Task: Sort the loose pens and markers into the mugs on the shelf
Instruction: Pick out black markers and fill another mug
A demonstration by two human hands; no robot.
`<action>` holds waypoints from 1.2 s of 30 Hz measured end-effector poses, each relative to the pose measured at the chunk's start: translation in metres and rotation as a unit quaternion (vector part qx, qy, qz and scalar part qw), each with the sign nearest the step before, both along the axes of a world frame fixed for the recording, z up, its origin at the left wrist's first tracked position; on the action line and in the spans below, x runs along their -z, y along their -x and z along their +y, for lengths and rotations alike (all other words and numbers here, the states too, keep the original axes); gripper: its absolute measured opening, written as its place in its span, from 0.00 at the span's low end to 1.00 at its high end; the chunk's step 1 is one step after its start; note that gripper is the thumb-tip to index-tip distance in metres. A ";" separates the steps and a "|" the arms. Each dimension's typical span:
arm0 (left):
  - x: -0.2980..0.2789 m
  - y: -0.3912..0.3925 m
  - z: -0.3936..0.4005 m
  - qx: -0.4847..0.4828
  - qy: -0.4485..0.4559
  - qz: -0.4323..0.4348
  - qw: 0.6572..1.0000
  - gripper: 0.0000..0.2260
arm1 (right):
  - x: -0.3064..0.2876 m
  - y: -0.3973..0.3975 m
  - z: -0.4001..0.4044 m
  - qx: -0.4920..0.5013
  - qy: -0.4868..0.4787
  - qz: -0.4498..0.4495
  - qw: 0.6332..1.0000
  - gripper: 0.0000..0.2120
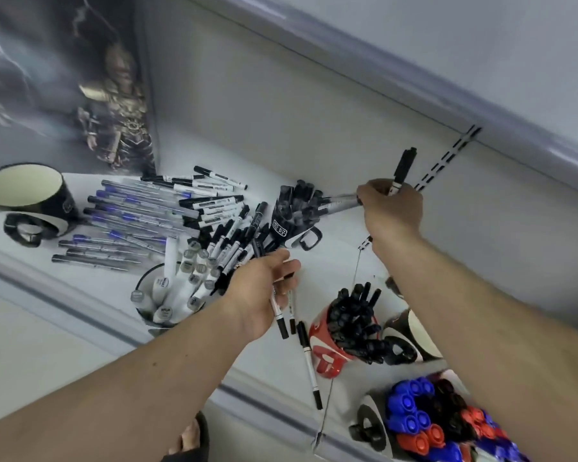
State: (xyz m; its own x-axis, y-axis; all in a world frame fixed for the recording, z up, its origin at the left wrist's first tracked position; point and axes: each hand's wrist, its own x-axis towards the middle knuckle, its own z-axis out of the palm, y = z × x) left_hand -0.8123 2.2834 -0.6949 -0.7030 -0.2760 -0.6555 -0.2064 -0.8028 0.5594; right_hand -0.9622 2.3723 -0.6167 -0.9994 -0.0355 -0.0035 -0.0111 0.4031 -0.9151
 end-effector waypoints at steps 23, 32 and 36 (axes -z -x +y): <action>0.008 -0.017 -0.004 0.070 0.015 0.013 0.997 0.06 | 0.026 0.033 -0.070 -0.090 -0.128 0.144 0.977 0.11; 0.012 -0.021 -0.003 0.065 0.013 0.004 0.998 0.05 | 0.022 0.018 -0.043 -0.138 -0.187 0.137 0.963 0.11; 0.014 -0.023 -0.002 0.064 0.020 -0.004 0.998 0.07 | 0.032 0.025 -0.051 -0.154 -0.206 0.121 0.959 0.11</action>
